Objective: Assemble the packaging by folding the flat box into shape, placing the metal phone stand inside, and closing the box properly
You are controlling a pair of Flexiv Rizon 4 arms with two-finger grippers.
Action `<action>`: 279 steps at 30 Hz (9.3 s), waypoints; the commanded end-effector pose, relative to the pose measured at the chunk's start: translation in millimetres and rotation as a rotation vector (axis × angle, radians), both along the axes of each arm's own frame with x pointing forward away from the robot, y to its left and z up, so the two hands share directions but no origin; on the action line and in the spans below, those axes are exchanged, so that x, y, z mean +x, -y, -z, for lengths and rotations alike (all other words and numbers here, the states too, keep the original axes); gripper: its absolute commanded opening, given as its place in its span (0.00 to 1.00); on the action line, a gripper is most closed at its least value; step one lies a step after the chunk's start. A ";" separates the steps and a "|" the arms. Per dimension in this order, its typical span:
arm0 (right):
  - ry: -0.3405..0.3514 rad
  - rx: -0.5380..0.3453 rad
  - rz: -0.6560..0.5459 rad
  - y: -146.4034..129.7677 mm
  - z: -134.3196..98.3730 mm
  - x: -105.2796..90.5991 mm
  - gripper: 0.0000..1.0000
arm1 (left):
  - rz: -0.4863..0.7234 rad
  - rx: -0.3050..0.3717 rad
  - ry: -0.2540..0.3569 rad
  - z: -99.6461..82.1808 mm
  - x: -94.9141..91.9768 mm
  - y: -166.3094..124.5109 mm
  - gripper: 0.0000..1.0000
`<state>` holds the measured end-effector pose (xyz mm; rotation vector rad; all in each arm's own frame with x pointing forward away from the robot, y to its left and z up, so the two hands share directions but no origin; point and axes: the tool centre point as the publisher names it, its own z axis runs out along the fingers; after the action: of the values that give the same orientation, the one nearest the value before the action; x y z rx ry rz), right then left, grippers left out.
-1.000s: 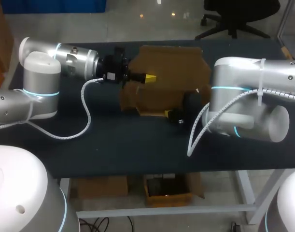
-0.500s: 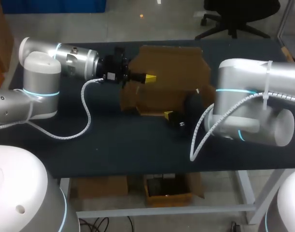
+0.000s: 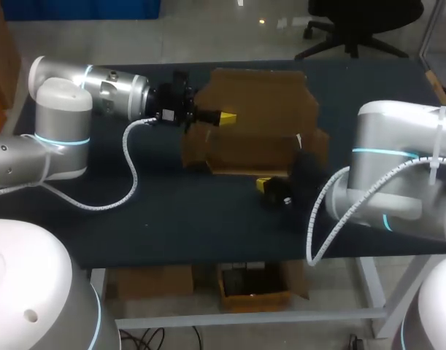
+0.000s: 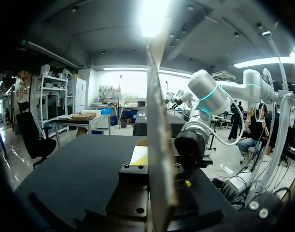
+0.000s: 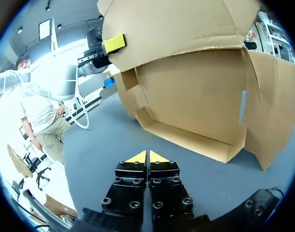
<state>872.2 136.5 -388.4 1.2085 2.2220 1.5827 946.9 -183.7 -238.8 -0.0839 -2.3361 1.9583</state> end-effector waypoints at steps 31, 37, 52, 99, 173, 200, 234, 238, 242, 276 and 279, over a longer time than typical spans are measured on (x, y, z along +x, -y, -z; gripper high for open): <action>0.072 -0.053 -0.002 104.0 -49.7 -70.8 0.00 | 0.001 -0.001 0.001 3.3 0.3 1.0 0.00; 0.064 -0.097 0.011 120.3 -48.9 -74.5 0.00 | 0.001 -0.001 0.001 3.3 0.3 1.0 0.00; 0.057 -0.171 0.033 151.3 -48.4 -67.5 0.10 | 0.001 -0.001 0.001 3.3 0.3 1.0 0.00; 0.084 -0.257 0.043 173.9 -19.4 27.7 0.35 | 0.001 -0.001 0.001 3.3 0.3 1.0 0.00; 0.095 -0.189 0.059 164.3 -30.3 5.6 0.32 | 0.001 -0.001 0.001 3.3 0.3 1.0 0.00; 0.118 -0.168 0.025 177.3 -45.4 -20.2 0.35 | 0.001 -0.001 0.001 3.3 0.3 1.0 0.00; 0.119 -0.173 0.022 190.1 -48.4 -80.4 1.00 | 0.001 -0.001 0.001 3.3 0.3 1.0 0.00; 0.105 -0.189 0.014 190.7 -47.8 -86.2 1.00 | 0.001 -0.001 0.001 3.3 0.3 1.0 0.00; 0.104 -0.193 0.016 190.9 -48.0 -89.0 1.00 | 0.001 -0.001 0.001 3.3 0.3 1.0 0.00; 0.104 -0.193 0.016 190.9 -48.0 -89.0 1.00 | -0.097 -0.041 0.152 -64.8 -39.4 -2.9 0.00; 0.104 -0.193 0.016 190.9 -48.0 -89.0 1.00 | -0.104 -0.047 0.151 -72.7 -38.5 -3.1 0.00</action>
<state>784.3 -53.5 -340.5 1.0656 2.2354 1.3503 912.8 -181.4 -171.7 -0.1413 -2.4143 2.1208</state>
